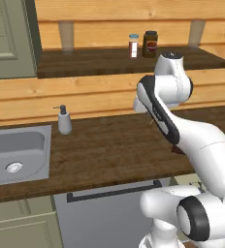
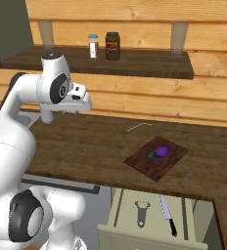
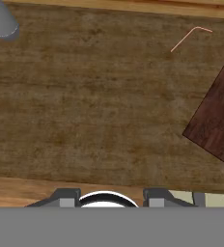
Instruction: Place the appropriate cutting tool for cutting the eggplant skin on the cutting board.
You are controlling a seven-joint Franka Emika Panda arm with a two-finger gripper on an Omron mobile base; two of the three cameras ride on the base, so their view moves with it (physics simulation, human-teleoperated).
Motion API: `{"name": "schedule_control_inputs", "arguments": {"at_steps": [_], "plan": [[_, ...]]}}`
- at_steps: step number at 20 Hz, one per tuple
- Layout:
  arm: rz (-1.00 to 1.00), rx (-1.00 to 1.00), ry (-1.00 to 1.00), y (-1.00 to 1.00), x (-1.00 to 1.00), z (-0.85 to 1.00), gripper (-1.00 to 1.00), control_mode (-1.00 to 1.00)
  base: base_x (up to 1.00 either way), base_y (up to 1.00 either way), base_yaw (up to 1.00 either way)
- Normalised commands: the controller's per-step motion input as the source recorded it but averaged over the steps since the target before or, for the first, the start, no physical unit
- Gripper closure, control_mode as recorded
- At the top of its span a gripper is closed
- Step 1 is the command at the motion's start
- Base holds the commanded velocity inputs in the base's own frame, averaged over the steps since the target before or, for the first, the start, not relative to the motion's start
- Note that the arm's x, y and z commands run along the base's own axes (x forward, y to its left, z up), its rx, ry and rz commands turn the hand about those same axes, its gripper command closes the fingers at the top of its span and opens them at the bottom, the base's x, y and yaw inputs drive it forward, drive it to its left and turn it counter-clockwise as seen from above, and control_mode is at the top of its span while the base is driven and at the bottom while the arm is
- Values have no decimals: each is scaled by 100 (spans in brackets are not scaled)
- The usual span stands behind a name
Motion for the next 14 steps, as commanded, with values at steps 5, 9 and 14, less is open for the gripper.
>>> {"name": "schedule_control_inputs", "arguments": {"at_steps": [5, 9, 14], "plan": [[-1, 0, -12, -15, -57, -5, -100, -100, 0, 0, 0], [-10, 16, -9, -97, -99, -54, -100, -100, 0, 0, 0], [-9, 22, 13, -100, -69, -50, -100, -100, 0, 0, 0]]}}
